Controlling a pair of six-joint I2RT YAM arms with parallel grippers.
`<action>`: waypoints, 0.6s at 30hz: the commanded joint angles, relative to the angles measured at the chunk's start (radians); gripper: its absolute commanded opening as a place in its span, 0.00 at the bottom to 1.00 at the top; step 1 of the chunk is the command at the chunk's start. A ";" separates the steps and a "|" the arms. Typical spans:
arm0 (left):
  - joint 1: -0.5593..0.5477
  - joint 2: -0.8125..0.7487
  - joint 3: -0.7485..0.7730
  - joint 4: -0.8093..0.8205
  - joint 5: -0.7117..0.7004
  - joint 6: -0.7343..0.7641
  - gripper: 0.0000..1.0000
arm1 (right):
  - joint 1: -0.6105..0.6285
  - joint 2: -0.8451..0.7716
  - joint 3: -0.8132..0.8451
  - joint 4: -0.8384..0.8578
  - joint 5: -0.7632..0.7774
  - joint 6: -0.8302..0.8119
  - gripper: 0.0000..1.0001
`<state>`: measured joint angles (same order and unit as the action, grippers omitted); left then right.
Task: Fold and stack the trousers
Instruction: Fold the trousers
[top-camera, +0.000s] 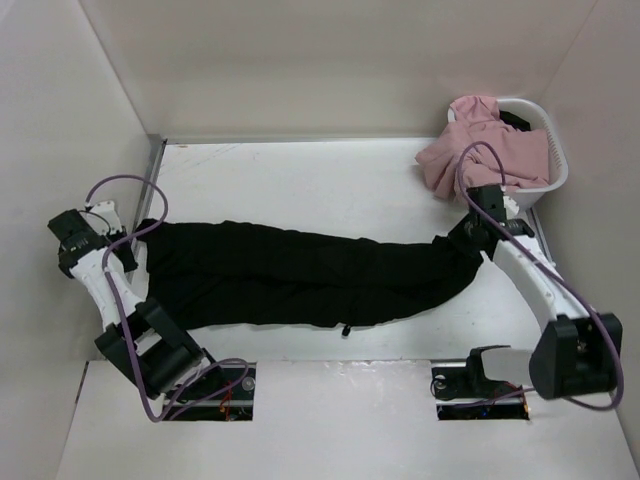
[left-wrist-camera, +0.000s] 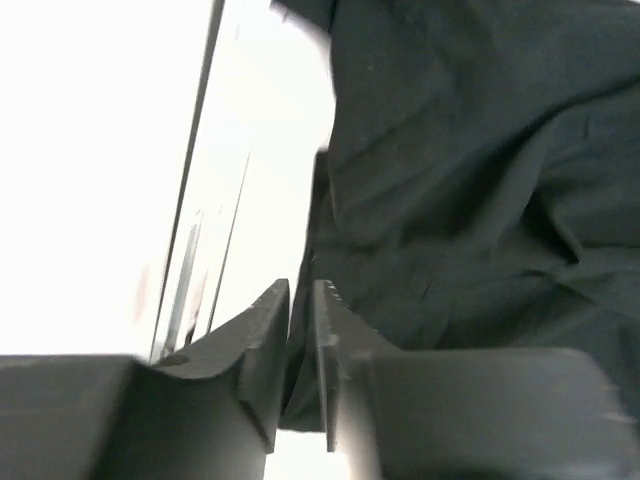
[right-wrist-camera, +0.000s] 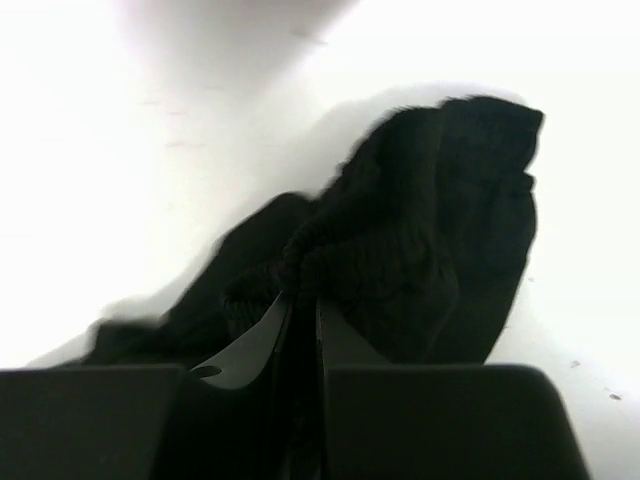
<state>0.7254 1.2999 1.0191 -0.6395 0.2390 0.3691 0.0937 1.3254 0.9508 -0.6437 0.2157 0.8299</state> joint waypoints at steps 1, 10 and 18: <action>0.055 0.009 0.048 -0.159 0.034 0.062 0.21 | 0.030 -0.109 -0.050 0.122 -0.035 -0.032 0.00; -0.046 0.050 0.156 -0.140 0.125 0.169 0.63 | 0.036 -0.180 -0.172 0.196 -0.067 0.011 0.00; -0.514 0.176 0.033 0.250 -0.248 0.381 0.66 | 0.050 -0.190 -0.164 0.190 -0.059 -0.035 0.00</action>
<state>0.2665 1.4269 1.0966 -0.5400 0.1474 0.6193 0.1280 1.1553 0.7696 -0.5011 0.1593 0.8219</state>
